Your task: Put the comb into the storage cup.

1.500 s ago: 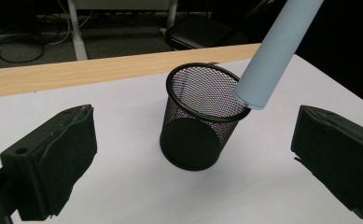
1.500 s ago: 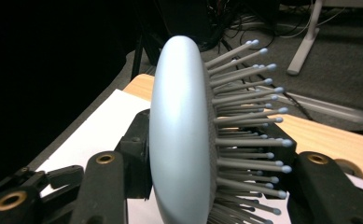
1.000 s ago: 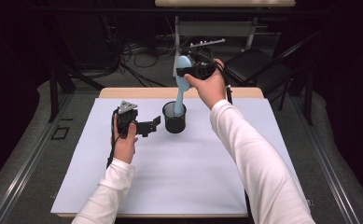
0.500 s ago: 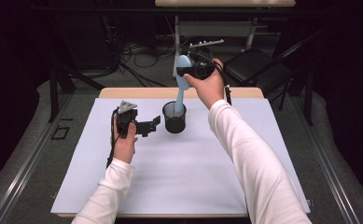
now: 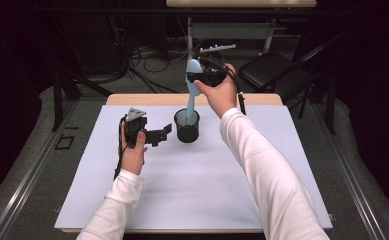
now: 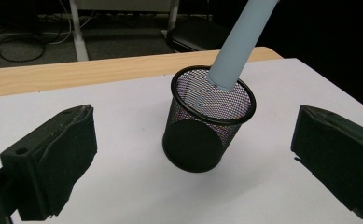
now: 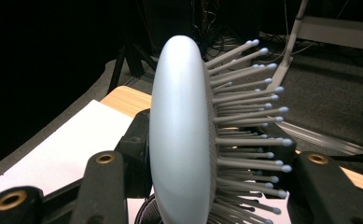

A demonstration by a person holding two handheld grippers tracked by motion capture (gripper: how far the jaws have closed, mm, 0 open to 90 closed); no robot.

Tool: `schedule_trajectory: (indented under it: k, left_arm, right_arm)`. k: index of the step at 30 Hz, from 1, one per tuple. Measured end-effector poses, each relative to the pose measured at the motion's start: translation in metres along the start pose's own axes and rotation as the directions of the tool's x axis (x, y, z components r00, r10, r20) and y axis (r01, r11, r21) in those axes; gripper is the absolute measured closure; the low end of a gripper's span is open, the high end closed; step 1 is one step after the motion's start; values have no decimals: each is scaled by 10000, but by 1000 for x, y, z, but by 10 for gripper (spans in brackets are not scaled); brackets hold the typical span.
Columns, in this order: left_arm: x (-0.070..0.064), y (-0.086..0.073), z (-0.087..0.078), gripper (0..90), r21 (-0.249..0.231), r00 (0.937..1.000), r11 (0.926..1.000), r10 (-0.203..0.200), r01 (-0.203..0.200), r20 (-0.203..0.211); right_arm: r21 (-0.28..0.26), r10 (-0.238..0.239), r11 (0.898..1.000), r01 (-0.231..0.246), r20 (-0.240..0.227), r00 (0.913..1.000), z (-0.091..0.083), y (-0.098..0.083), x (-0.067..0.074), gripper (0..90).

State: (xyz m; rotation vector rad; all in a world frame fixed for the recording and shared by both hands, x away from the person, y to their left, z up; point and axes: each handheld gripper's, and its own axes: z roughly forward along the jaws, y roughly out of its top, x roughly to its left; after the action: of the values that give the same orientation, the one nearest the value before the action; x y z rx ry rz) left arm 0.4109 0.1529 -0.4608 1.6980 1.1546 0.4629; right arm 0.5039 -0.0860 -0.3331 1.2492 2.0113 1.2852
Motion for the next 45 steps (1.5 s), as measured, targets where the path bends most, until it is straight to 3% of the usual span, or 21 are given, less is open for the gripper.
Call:
schedule_trajectory:
  k: [9, 19, 45]
  left_arm:
    - [0, 0, 0, 5, -5, 10000, 10000, -10, 10, -9]
    - [1, 0, 0, 5, 6, 10000, 10000, -10, 10, -23]
    - [0, -1, 1, 5, 54, 10000, 10000, -7, 7, -16]
  right_arm:
    - [-135, -563, 9983, 565, 175, 9983, 7, -6, 7, 482]
    - [37, -860, 9963, 860, 185, 9961, 15, -15, 14, 482]
    - [369, -899, 9953, 893, 158, 9958, 30, -41, 15, 481]
